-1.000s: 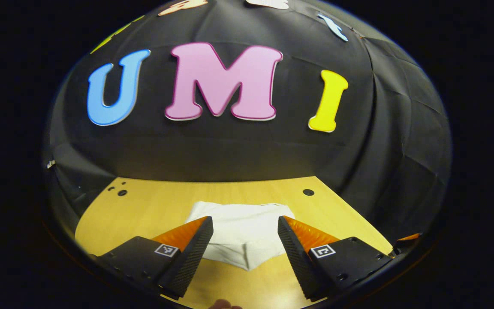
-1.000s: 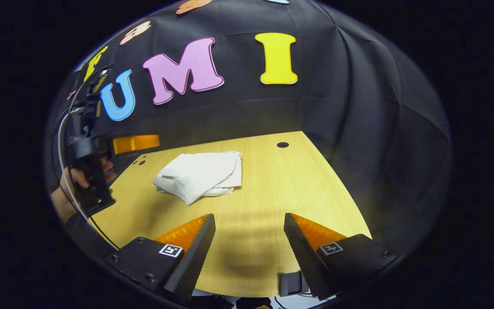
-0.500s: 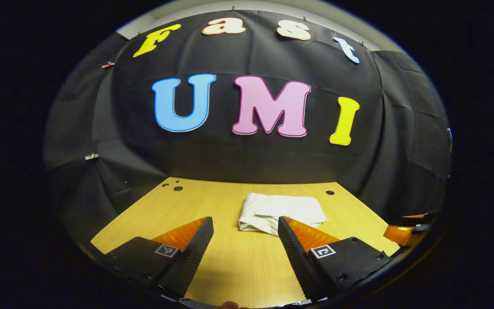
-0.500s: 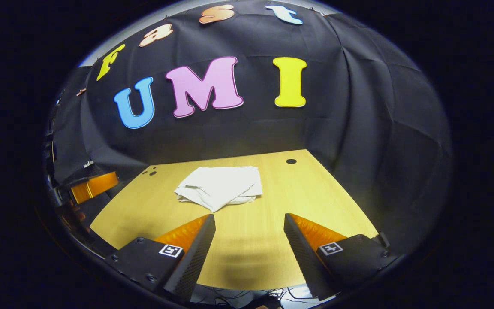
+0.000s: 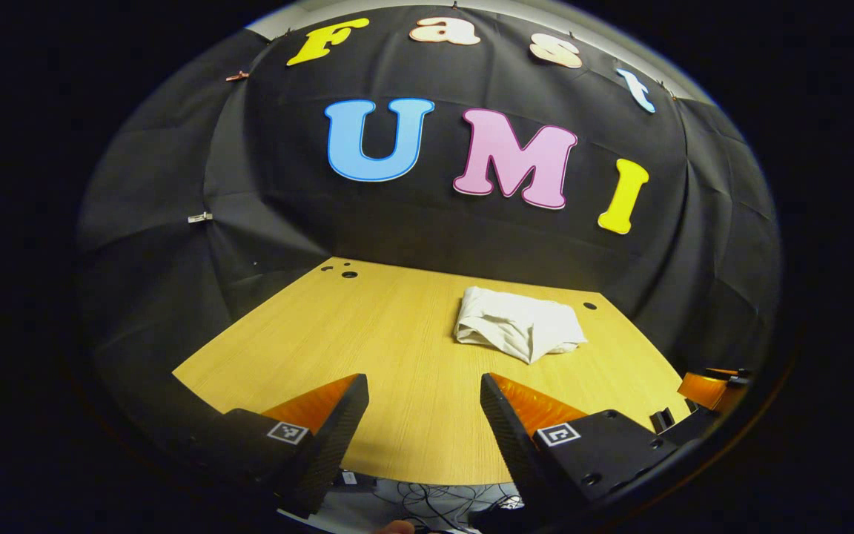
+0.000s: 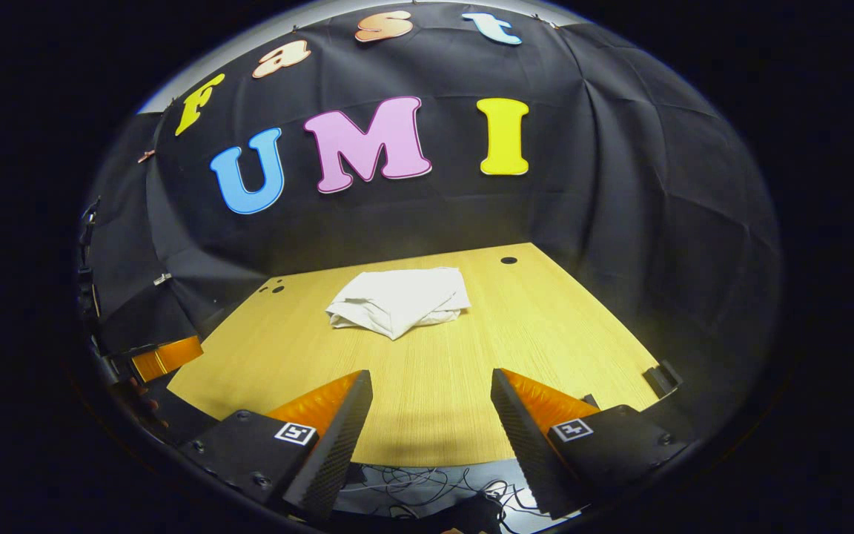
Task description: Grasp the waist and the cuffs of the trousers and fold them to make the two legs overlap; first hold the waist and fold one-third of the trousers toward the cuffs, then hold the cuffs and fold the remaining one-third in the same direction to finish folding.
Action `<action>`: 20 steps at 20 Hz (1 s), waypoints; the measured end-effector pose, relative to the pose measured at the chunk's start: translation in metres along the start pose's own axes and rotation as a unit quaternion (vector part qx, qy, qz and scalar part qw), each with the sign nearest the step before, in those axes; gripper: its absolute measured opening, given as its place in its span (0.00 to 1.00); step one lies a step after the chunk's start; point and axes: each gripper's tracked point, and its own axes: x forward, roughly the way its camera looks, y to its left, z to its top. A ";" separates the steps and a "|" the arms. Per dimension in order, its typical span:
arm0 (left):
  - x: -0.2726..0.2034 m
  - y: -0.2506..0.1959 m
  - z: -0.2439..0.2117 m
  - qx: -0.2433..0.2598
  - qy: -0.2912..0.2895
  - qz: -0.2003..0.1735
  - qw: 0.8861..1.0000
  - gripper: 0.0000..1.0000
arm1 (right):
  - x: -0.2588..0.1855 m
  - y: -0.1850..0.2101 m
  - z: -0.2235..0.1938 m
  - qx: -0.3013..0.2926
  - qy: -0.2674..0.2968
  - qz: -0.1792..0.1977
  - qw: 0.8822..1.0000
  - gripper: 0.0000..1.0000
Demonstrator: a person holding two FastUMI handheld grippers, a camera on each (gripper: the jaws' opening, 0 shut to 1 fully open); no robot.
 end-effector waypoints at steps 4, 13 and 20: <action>-0.002 -0.006 0.000 0.023 -0.003 -0.021 1.000 0.96 | -0.004 0.001 -0.005 0.008 0.001 -0.008 1.000 0.99; 0.001 -0.003 -0.012 0.029 0.015 -0.032 0.999 0.96 | -0.006 0.007 -0.011 0.001 0.004 -0.008 1.000 0.99; 0.004 0.009 -0.011 0.028 0.012 -0.024 0.999 0.96 | -0.003 0.021 -0.014 -0.012 0.005 0.002 1.000 0.99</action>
